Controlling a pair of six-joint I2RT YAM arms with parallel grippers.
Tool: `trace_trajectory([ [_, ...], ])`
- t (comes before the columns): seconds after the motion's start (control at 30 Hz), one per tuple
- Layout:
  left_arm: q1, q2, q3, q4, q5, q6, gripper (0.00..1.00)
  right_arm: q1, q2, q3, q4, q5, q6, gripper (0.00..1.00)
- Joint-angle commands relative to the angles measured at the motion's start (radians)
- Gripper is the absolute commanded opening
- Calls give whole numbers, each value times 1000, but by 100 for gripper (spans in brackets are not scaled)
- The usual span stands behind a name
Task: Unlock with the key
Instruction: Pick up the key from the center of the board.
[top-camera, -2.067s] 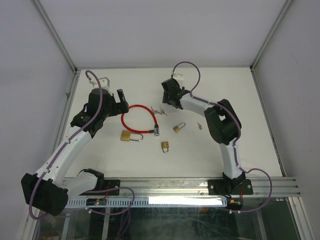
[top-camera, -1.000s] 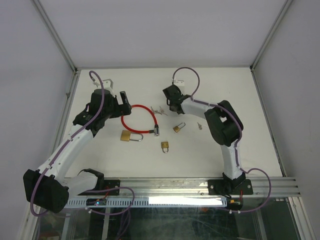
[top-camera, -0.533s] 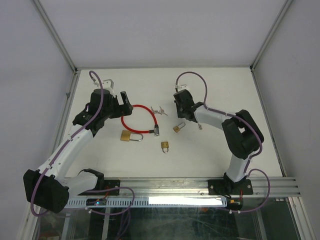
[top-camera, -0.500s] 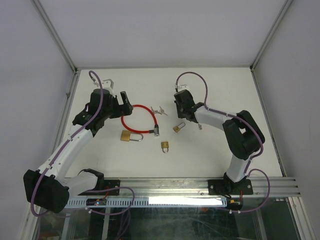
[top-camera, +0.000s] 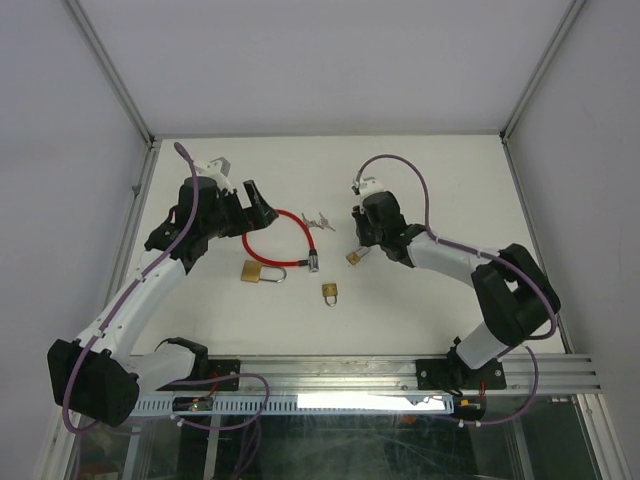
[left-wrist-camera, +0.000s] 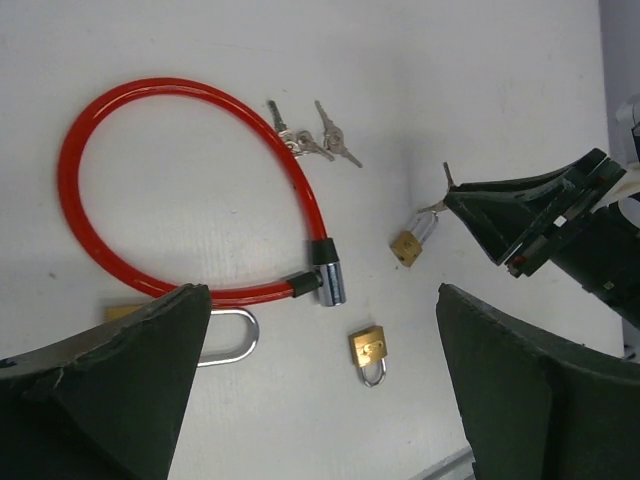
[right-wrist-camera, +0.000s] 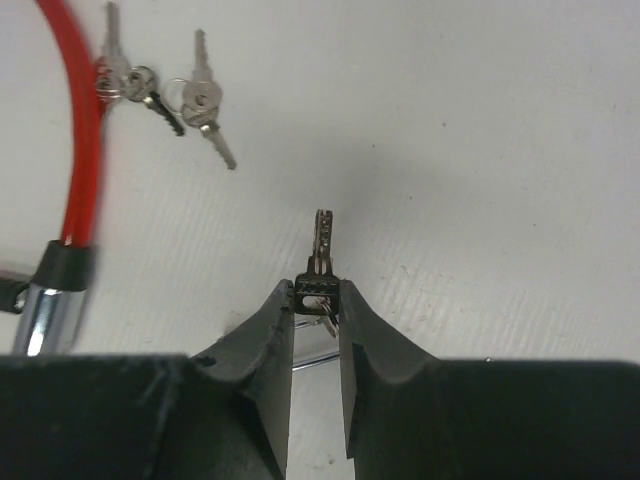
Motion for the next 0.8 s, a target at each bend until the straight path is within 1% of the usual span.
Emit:
trace_trajectory([
  [0.0,10,-19,-50,162,135,-124,99,33,-131,-46,173,-38,-41,6],
  [0.13,10,-50,-154,350,211,-235,98,58,-220,-107,237,-38,-41,6],
  [0.17,10,-53,-172,388,226,-263,97,67,-242,-119,250,-63,-64,7],
  [0.33,-1,-33,-223,536,287,-333,97,110,-345,-179,314,-68,-68,7],
  [0.53,-67,-6,-295,704,290,-369,96,190,-423,-261,431,-83,-82,8],
  [0.67,-113,22,-346,835,277,-409,96,248,-443,-285,483,-61,-101,8],
  [0.77,-145,60,-350,898,275,-457,94,293,-447,-293,508,-37,-119,9],
])
